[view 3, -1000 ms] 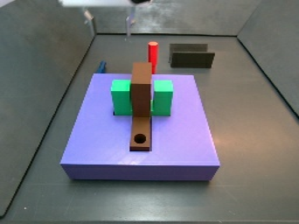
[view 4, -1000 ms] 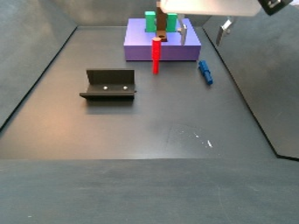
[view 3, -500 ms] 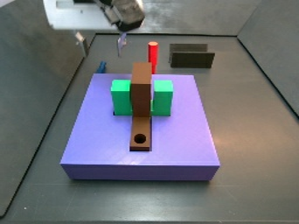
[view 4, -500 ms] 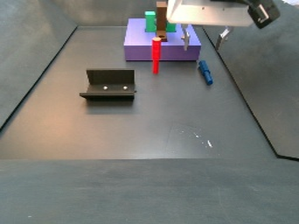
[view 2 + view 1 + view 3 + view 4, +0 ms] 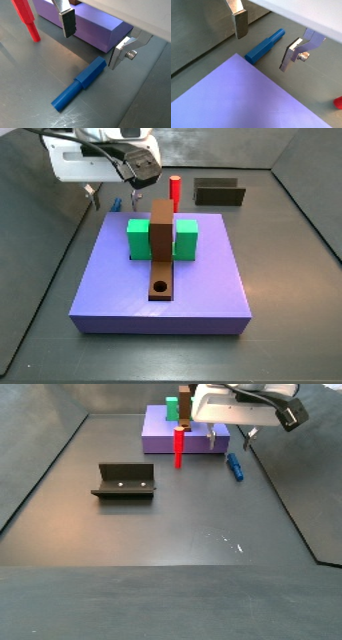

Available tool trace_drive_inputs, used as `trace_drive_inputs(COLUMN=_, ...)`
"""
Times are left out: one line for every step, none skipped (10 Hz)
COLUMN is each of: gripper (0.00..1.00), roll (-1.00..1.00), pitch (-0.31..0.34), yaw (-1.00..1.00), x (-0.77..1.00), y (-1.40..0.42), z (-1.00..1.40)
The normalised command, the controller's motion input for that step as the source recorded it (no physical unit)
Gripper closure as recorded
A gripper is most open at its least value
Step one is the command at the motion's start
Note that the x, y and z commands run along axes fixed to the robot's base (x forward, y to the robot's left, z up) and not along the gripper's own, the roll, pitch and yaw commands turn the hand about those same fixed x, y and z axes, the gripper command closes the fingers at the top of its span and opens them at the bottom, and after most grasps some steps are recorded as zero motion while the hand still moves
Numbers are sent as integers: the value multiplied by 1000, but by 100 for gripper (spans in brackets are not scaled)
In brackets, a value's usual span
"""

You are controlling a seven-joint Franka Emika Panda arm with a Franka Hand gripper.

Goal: Pick up the blue object. Move up. Place the blue object on the fixture. Regrasp the blue object. Move to above the board. Insert the blue object.
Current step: Pick up the blue object.

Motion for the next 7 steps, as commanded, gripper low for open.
trace_drive_inputs(gripper=0, roll=300, pitch=-63, yaw=86, x=0, y=-74, z=-446)
trace_drive_inputs(gripper=0, roll=291, pitch=-70, yaw=63, x=0, y=-31, z=-511)
trace_drive_inputs(gripper=0, roll=289, pitch=-40, yaw=0, x=0, y=0, z=-491)
trace_drive_inputs(gripper=0, roll=319, pitch=-1, yaw=0, x=0, y=0, z=-463)
trace_drive_inputs(gripper=0, roll=311, pitch=0, yaw=-54, x=0, y=0, z=-417)
trace_drive_inputs(gripper=0, roll=293, pitch=0, yaw=-63, x=0, y=0, z=-414)
trace_drive_inputs(gripper=0, roll=281, pitch=0, yaw=-54, x=-6, y=0, z=-454)
